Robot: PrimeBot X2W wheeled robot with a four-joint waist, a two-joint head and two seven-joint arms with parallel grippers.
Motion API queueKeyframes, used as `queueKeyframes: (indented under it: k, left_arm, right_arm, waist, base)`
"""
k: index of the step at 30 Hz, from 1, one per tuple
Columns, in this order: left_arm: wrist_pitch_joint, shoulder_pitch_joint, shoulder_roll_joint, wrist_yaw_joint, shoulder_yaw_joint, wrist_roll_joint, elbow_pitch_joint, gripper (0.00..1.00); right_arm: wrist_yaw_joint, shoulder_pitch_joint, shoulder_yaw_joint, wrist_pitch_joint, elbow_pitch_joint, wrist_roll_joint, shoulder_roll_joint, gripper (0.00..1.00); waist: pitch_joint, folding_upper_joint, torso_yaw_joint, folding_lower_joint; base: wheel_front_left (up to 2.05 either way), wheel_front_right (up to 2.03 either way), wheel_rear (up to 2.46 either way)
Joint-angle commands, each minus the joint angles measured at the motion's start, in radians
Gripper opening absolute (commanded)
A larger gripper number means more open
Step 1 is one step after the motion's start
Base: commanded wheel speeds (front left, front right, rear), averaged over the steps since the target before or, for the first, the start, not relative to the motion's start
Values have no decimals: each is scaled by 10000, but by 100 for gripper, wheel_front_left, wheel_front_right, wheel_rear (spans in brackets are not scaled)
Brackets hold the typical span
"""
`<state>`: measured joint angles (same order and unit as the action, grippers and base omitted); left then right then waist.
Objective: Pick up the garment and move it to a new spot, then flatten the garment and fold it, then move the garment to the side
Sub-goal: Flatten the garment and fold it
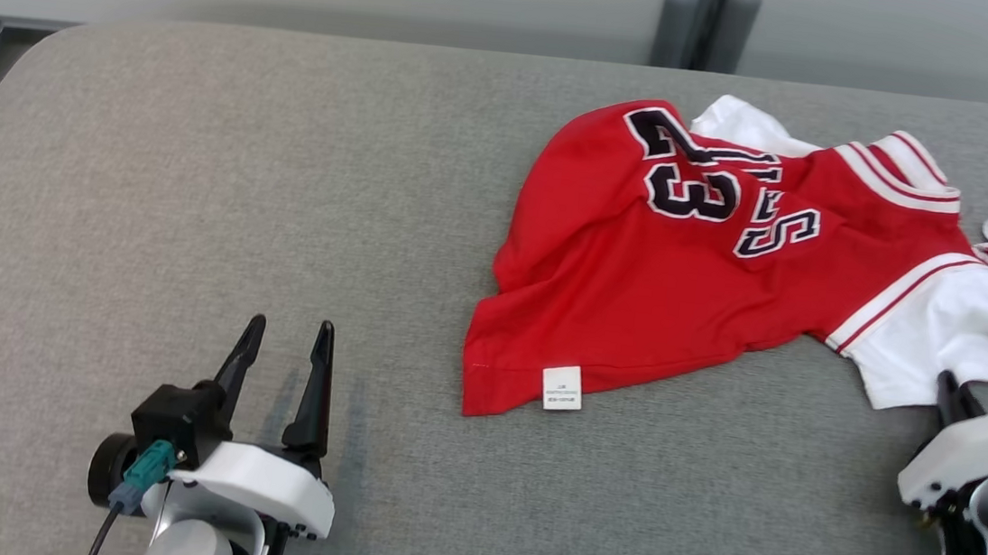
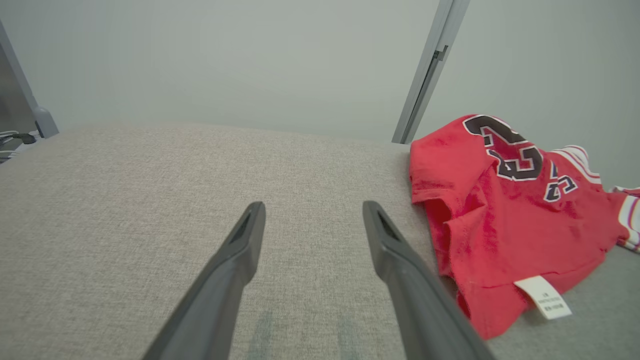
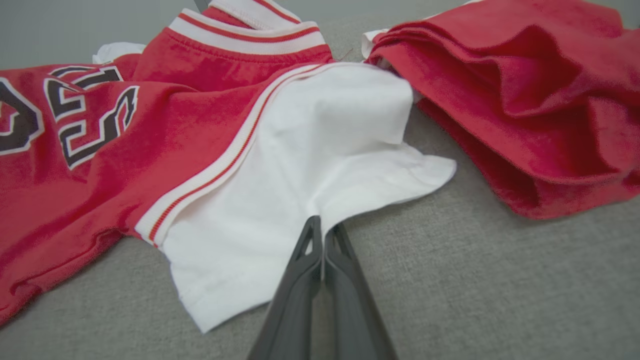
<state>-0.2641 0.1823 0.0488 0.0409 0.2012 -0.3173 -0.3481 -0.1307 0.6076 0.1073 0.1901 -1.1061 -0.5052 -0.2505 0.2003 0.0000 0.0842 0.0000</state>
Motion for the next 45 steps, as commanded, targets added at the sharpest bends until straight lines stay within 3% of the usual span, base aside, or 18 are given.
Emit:
queueKeyframes:
  k: [1,15,27,39,44,45]
  left_arm:
    - [2,-141,40,3,-28,-6,-38,100]
    - [2,-446,40,-118,-84,188,-169,100]
    - [2,-572,39,-159,-10,127,-274,100]
    - [2,-585,37,-227,180,79,-220,100]
    - [2,-529,39,-269,491,-8,-282,100]
    - [2,-511,37,-275,551,-19,-294,100]
  right_arm:
    - [-1,-442,-123,275,198,-193,101,0]
    - [1,-2901,-1297,748,1888,283,1162,0]
    - [1,-4008,-2857,612,3383,1626,1468,0]
    - [1,-4806,-4089,120,4327,2180,1773,0]
    - [1,-5007,-4410,-56,4600,2257,1852,19]
    - [-1,-5031,-4451,-111,4647,2257,1860,42]
  waist:
    - [-192,0,-247,0]
    - [-697,0,-1022,0]
    - [-1056,0,-1106,0]
    - [-973,0,-1256,0]
    - [-980,0,-1375,0]
    - [-981,0,-1397,0]
  base:
    - [0,0,0]
    - [0,0,0]
    - [0,0,0]
    - [0,0,0]
    - [0,0,0]
    - [0,0,0]
